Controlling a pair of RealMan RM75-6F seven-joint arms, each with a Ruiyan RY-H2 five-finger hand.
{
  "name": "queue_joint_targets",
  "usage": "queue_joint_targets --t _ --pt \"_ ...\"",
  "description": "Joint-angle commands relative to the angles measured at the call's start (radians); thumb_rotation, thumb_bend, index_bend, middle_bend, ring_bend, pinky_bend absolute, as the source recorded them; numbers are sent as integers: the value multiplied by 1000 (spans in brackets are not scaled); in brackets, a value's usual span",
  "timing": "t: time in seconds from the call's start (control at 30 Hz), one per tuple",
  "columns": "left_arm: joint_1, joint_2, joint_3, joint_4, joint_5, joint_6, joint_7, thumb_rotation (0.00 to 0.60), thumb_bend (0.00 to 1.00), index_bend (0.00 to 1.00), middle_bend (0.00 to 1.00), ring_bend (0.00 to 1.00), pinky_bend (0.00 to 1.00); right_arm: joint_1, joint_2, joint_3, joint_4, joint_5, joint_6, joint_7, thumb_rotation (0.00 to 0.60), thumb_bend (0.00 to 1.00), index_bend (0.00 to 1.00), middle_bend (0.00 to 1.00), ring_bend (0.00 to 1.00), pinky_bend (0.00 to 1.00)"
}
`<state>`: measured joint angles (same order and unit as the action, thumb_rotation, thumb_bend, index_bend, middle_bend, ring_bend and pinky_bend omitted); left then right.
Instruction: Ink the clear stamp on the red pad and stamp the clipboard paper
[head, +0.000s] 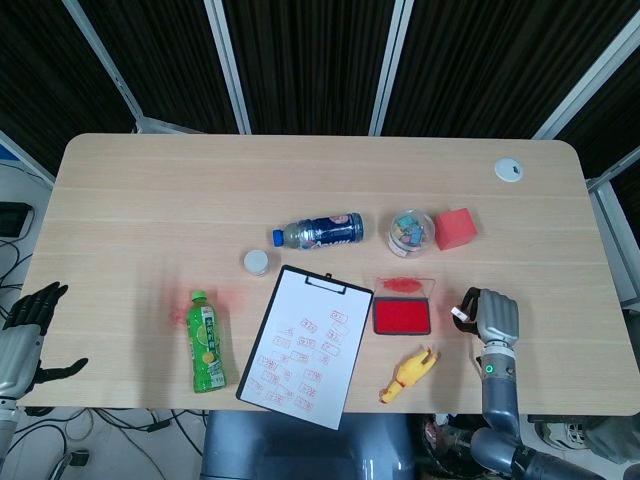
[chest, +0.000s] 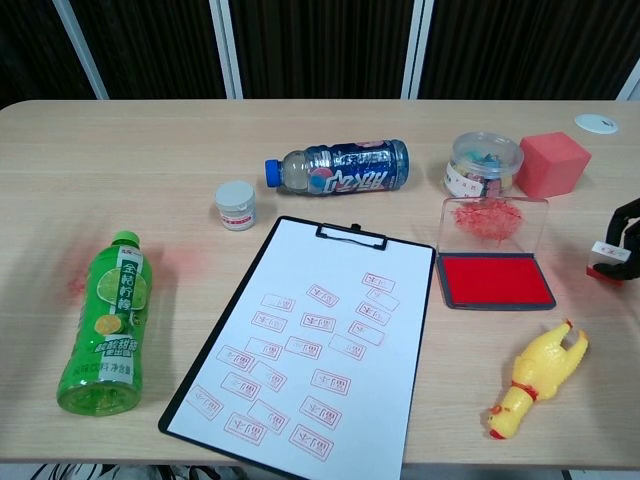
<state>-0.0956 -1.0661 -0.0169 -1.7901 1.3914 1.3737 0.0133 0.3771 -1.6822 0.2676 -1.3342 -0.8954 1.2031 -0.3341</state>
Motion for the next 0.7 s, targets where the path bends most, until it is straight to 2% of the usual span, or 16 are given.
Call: queue_joint_targets --t 0.03,0.3,0.57,0.7 --pt "0 0 0 0 1 1 0 600 8 0 0 0 0 1 1 2 -1 4 0 -4 600 321 921 705 730 834" --pt "1 0 0 0 1 0 1 600 8 0 0 0 0 3 13 27 -46 54 -14 -19 600 322 921 704 731 834" --pt "1 1 0 0 3 2 0 600 8 0 0 0 0 1 26 91 -120 203 -36 -19 600 320 920 704 731 834" --pt "1 1 1 1 4 2 0 600 8 0 0 0 0 4 33 102 -130 244 -37 -24 600 321 901 690 718 834"
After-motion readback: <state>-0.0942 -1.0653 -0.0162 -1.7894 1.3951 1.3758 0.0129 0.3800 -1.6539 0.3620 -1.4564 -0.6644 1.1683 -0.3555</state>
